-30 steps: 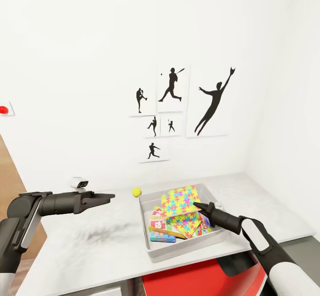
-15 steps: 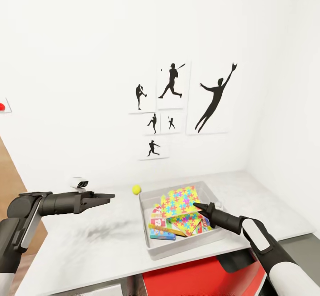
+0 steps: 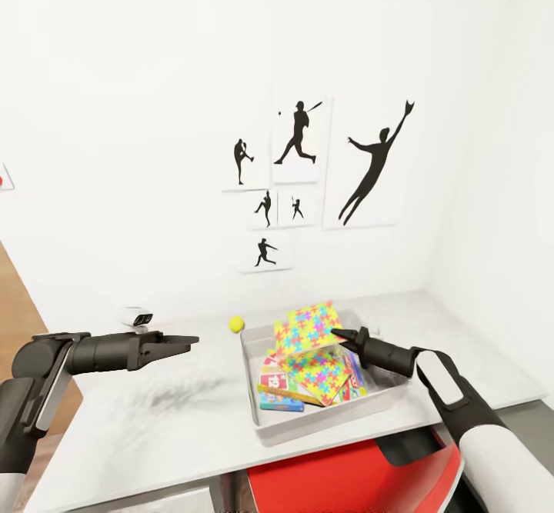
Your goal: Put all the toys in the child's room - the three board games (two on the bed and one on the table), the two jigsaw puzzles on the table, and the tennis ball on the table - inside the toy box on the table in the child's room.
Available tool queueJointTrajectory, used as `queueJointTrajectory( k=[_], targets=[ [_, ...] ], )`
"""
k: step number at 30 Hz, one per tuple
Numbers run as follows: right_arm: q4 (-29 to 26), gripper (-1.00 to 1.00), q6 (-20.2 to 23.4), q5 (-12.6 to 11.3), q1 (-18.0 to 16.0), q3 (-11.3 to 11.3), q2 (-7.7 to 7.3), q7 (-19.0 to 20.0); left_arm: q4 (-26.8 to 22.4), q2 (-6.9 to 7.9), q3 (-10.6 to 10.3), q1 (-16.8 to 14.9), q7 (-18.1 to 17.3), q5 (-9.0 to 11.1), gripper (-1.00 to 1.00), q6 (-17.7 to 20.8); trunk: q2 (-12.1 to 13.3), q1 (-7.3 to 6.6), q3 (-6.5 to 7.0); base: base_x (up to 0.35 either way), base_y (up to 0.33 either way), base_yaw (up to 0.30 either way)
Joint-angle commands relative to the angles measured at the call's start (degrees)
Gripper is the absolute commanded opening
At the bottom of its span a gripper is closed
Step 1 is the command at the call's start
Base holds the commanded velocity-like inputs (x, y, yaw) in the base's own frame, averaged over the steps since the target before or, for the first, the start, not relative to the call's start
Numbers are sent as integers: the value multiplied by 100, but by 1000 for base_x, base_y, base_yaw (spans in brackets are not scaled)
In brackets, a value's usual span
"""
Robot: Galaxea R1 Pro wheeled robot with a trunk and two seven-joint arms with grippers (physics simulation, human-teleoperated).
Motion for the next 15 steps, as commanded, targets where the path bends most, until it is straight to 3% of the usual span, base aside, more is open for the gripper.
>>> queueJointTrajectory(
  k=[1, 8, 15],
  targets=[
    [13, -100, 23, 22, -59, -23, -1, -15, -1, 1, -4, -5, -22, -3, 100, 61, -13, 3, -22, 0, 0, 0],
    [35, -100, 45, 18, -151, -276, 7, -389, -1, 6, 0, -5, -22, -4, 100, 61, -13, 3, -87, 0, 0, 0],
    [37, -100, 52, 17, -165, -329, 48, -665, -1, 4, -1, -5, -22, -4, 100, 61, -13, 3, -152, 0, 0, 0]
  ],
)
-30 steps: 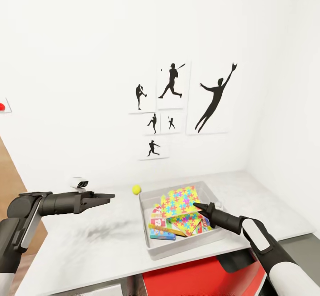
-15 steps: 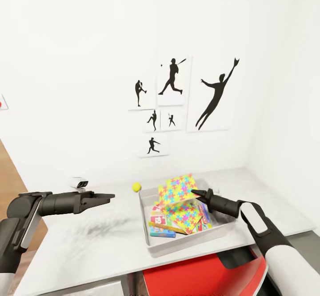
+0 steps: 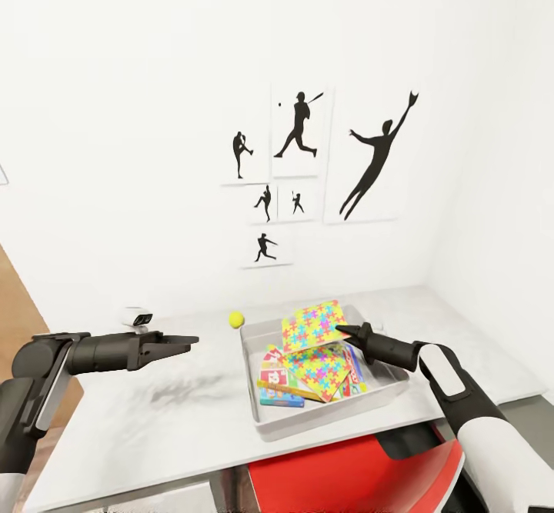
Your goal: Put all the toys in the child's room - the three board games (two on the bed and one on the table), the two jigsaw puzzles on the table, and the tennis ball on the table - inside the toy box on the table in the child's room.
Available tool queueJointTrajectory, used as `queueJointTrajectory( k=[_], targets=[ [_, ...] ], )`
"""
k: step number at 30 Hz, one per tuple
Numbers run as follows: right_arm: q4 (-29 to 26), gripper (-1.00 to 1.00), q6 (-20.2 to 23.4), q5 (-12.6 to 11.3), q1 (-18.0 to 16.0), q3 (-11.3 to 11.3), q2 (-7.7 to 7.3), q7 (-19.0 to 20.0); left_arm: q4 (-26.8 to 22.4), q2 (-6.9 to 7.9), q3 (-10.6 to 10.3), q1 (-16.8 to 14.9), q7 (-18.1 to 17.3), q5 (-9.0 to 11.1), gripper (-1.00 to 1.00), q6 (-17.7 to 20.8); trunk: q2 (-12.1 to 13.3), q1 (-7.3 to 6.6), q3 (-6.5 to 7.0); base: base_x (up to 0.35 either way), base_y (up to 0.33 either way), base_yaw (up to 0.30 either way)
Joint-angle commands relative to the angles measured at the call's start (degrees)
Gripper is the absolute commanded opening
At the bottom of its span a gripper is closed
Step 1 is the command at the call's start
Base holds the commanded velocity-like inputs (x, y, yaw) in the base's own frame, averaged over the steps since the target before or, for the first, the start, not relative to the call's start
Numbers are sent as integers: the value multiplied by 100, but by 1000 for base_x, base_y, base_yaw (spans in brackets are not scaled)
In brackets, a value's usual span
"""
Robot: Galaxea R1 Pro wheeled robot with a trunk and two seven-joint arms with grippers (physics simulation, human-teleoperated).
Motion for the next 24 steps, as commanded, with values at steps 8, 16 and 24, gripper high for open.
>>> queueJointTrajectory(
  k=[8, 16, 24],
  targets=[
    [4, -100, 22, 26, -8, -22, 54, -386, -1, 1, -1, -3, -22, -2, 100, 61, -14, 4, -88, 0, 0, 0],
    [2, -100, 19, 24, -8, -22, 59, -436, -1, 5, 0, -5, -22, -2, 100, 61, -14, 4, -162, 0, 0, 0],
    [2, -100, 17, 23, -8, -22, 65, -442, -1, 7, 0, -5, -22, -2, 100, 61, -14, 4, -237, 0, 0, 0]
  ],
)
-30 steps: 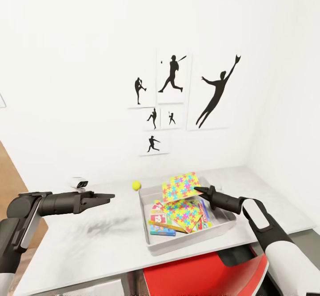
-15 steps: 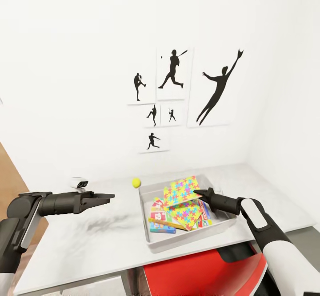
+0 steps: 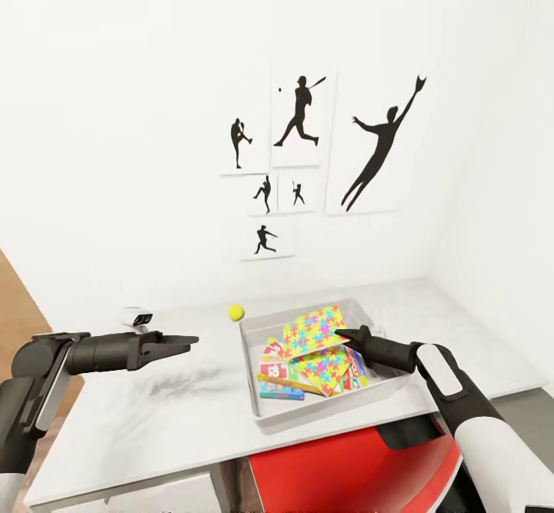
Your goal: Put all the toys in the child's room - the three board games (two on the bed and one on the table), the two jigsaw puzzles on the table, and the tennis ball on the table - inside the toy box on the table in the child's room.
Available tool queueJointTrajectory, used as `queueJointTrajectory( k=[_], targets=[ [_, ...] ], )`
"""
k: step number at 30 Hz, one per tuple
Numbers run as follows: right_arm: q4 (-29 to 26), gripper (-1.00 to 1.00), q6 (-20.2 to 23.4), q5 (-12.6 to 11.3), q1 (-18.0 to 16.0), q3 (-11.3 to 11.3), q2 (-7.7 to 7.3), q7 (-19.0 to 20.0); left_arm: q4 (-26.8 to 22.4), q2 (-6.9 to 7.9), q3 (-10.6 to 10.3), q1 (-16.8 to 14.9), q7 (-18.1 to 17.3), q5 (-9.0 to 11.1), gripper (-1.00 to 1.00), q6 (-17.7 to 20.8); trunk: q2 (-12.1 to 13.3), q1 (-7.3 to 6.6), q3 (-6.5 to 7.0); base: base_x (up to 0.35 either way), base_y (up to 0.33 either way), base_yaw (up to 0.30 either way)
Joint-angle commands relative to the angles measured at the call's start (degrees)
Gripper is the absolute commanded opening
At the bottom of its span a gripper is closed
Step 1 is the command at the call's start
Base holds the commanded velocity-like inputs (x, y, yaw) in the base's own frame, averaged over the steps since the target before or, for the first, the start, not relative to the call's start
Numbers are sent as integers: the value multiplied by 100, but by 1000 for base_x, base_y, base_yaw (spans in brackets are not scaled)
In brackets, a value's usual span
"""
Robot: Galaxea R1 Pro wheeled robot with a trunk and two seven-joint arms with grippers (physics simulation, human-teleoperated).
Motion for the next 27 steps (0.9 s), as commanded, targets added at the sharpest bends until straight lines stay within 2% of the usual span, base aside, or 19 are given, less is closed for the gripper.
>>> queueJointTrajectory(
  k=[1, 10, 19, 27],
  targets=[
    [-10, -100, 13, 51, -6, -17, 2, 57, -1, 2, -1, -5, -22, -2, 100, 61, -14, 3, -23, 0, 0, 0],
    [-47, -100, -43, 56, -6, -16, 111, 57, -1, -1, -1, -5, -22, -2, 100, 61, -14, 3, -106, 0, 0, 0],
    [-26, -100, -18, 62, -6, -17, 125, 56, -1, 1, -1, -5, -22, -3, 100, 61, -14, 3, -186, 0, 0, 0],
    [-16, -100, -8, 63, -6, -22, 125, 52, -1, 3, -1, -5, -22, -8, 100, 61, -14, 3, -197, 0, 0, 0]
  ],
)
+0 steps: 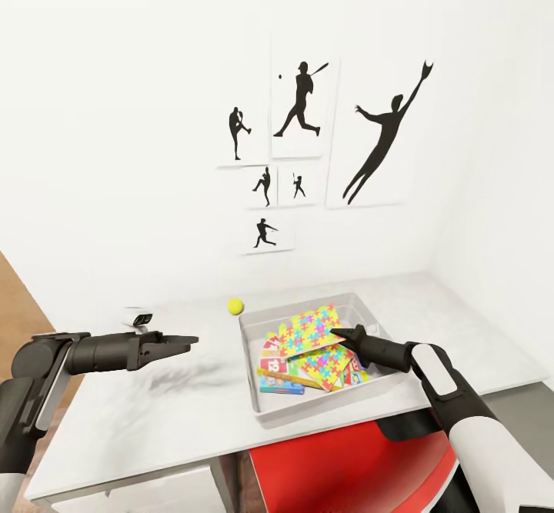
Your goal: Put all the toys in the child's room - the three board games (two on the bed and one on the table), the two jigsaw puzzles on the table, and the tennis ball on the table - inside the toy box on the table in the child's room.
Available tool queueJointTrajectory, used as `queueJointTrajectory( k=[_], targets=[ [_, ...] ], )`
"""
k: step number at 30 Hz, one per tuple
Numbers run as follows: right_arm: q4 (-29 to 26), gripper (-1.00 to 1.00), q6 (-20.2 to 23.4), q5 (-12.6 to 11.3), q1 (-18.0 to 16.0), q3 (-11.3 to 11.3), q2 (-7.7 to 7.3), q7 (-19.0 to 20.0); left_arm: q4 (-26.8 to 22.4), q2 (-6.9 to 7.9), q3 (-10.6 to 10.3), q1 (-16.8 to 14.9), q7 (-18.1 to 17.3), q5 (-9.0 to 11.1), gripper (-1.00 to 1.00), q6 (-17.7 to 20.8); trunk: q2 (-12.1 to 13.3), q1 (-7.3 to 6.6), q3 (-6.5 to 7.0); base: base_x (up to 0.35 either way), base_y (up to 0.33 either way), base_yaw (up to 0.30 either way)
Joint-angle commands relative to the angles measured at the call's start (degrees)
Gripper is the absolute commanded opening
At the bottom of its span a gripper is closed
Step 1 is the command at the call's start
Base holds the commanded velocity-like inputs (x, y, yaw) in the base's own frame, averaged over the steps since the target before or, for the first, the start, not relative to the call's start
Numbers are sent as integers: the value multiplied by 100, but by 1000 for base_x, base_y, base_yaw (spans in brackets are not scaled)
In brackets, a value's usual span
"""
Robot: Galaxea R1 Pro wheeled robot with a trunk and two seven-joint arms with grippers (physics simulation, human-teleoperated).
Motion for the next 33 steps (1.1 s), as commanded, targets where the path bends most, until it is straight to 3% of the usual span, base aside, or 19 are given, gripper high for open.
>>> queueJointTrajectory(
  k=[1, 15, 16, 33],
  targets=[
    [2, -100, 27, 55, -6, -18, 2, 51, -1, 2, -1, -5, -22, -4, 100, 61, -13, 4, -13, 0, 0, 0],
    [-22, -100, 36, 39, -6, -21, 0, 57, 0, 2, 34, -5, -22, -5, 100, 61, -13, 4, -13, 0, 0, 0],
    [-25, 100, 36, 38, -6, -21, -2, 57, 1, 2, 34, -5, -22, -5, 100, 61, -13, 4, -13, 0, 0, 0],
    [-37, 100, 36, 32, -6, -21, -7, 63, 8, 2, 34, -5, -22, -6, 100, 61, -13, 4, -13, 0, 0, 0]
  ],
)
